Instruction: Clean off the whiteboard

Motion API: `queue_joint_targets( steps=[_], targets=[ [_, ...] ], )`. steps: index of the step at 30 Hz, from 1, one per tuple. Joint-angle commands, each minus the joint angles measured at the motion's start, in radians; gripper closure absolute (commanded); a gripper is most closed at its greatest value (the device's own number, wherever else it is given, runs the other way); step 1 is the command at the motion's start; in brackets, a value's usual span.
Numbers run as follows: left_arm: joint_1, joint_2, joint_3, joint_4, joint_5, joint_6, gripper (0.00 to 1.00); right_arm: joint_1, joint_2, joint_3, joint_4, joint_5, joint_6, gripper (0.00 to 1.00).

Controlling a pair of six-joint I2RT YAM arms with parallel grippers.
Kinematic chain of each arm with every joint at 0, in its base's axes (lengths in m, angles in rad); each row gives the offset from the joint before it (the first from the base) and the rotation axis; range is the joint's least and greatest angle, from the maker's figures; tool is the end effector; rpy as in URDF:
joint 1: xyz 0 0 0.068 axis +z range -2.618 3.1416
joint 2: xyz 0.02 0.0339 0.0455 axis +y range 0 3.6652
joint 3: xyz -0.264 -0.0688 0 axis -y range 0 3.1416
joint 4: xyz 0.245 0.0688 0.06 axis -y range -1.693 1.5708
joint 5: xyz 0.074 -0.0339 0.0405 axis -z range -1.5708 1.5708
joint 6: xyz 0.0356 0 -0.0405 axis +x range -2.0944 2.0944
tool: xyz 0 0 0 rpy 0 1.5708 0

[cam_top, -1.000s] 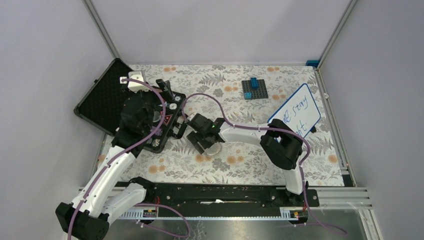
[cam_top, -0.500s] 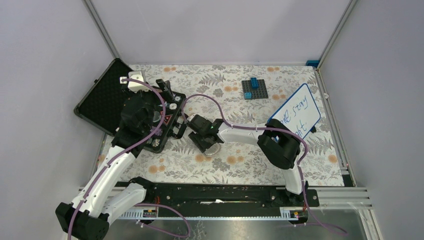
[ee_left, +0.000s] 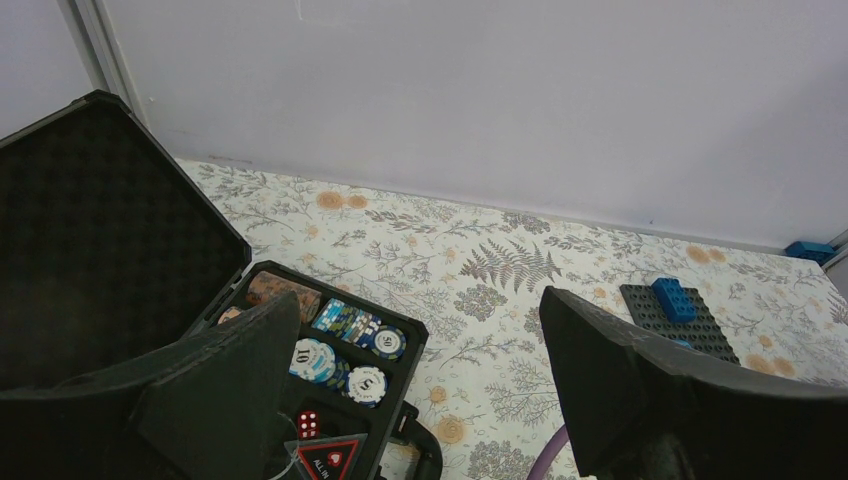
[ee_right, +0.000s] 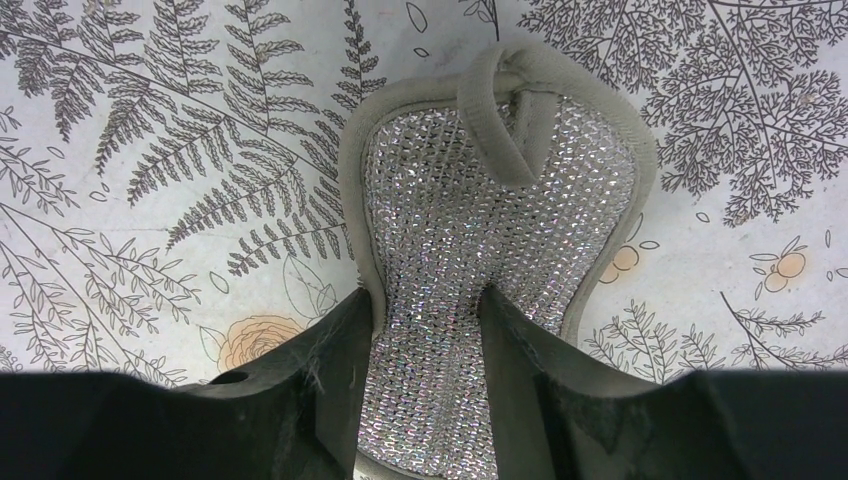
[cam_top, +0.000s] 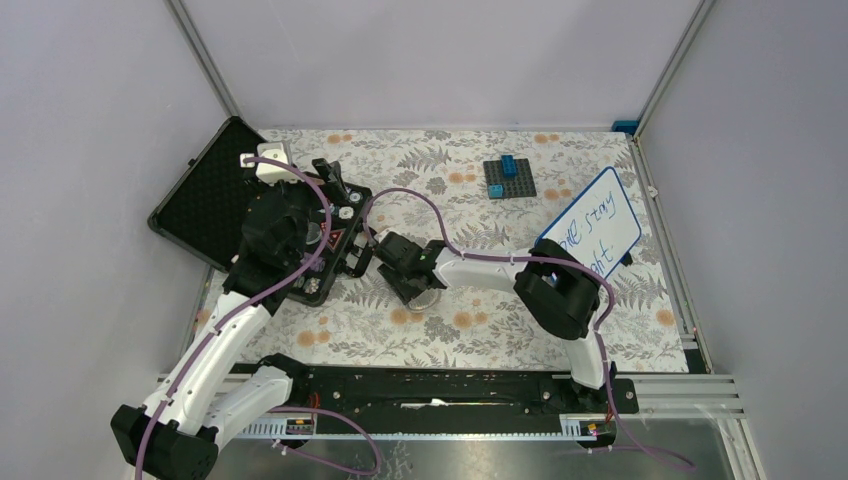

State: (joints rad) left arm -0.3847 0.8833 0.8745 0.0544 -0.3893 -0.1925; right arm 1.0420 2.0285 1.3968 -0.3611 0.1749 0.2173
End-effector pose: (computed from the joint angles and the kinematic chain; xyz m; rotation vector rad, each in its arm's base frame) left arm 0.1949 -0.0643 0.3802 -0.1641 1.5220 -0.1633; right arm 0.2220 0.3676 0.1627 -0.9655 2.3739 0.2670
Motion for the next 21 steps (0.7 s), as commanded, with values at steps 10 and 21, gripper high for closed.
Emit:
queue_joint_targets(
  steps=[10, 21],
  targets=[
    [-0.004, -0.024, 0.006, 0.039, 0.014, -0.001, 0.01, 0.013, -0.048, 0.016, -0.017, 0.021, 0.034, 0.26],
    [-0.004, -0.021, 0.004, 0.039, 0.009, 0.002, 0.01, 0.015, 0.058, -0.005, -0.02, 0.092, 0.073, 0.59]
  ],
)
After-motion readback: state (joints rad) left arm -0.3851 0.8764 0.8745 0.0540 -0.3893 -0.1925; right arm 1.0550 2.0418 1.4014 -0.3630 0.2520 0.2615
